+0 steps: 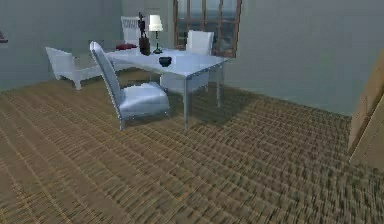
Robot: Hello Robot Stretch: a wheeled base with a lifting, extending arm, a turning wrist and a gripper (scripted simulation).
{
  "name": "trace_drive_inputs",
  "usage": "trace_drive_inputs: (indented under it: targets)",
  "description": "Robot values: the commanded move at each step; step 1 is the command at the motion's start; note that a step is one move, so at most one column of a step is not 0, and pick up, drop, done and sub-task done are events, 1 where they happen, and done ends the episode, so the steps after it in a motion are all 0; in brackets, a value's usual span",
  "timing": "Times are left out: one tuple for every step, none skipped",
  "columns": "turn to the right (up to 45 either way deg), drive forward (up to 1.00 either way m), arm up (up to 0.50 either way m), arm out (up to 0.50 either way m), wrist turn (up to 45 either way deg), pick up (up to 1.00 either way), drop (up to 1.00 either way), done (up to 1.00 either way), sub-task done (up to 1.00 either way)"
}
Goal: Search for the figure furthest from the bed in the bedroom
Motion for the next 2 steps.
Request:
trace_drive_inputs:
  targets:
    - [0.0, 1.00, 0.00, 0.00, 0.0, 0.00, 0.00, 0.00, 0.00]
    - [0.0, 0.10, 0.00, 0.00, 0.0, 0.00, 0.00, 0.00, 0.00]
